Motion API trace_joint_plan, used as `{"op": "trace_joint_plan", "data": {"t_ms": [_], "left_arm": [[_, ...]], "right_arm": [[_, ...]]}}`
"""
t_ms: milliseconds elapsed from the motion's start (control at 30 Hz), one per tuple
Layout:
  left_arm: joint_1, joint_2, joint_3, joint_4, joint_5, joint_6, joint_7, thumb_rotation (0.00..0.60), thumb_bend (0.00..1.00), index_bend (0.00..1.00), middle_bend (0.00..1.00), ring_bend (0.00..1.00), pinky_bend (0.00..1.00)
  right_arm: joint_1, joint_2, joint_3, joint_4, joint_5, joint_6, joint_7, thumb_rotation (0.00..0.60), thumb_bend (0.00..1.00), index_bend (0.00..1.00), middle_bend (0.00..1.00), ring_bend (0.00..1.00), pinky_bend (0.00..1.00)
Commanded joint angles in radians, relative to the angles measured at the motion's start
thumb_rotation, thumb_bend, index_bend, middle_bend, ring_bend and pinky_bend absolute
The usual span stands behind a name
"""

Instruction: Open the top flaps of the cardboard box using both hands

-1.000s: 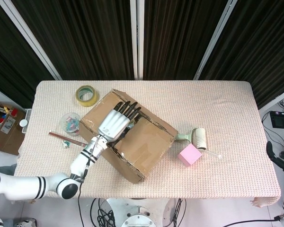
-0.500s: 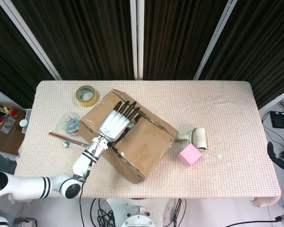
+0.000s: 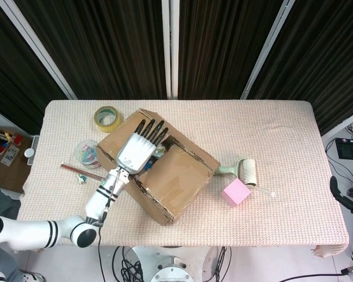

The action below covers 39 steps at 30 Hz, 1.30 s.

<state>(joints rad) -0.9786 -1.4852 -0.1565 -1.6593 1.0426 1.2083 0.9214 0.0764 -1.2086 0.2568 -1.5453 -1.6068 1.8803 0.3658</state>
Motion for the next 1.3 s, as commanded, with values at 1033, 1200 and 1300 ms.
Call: {"op": "trace_joint_plan", "data": {"t_ms": [1033, 1200, 1300], "left_arm": [[0.0, -0.021, -0.12, 0.414, 0.059, 0.066, -0.028, 0.6, 0.31, 0.0, 0.0, 0.06, 0.15], [0.008, -0.038, -0.125, 0.515, 0.009, 0.011, -0.043, 0.6, 0.3, 0.0, 0.0, 0.06, 0.15], [0.02, -0.056, -0.132, 0.569, -0.008, 0.014, -0.052, 0.6, 0.3, 0.0, 0.0, 0.06, 0.15]], "right_arm": [[0.011, -0.005, 0.005, -0.011, 0.002, -0.014, -0.029, 0.6, 0.27, 0.0, 0.0, 0.0, 0.0], [0.011, -0.001, 0.005, -0.021, -0.006, -0.01, -0.04, 0.6, 0.27, 0.0, 0.0, 0.0, 0.0], [0.013, 0.0, 0.004, -0.026, -0.012, -0.009, -0.047, 0.6, 0.28, 0.0, 0.0, 0.0, 0.0]]}}
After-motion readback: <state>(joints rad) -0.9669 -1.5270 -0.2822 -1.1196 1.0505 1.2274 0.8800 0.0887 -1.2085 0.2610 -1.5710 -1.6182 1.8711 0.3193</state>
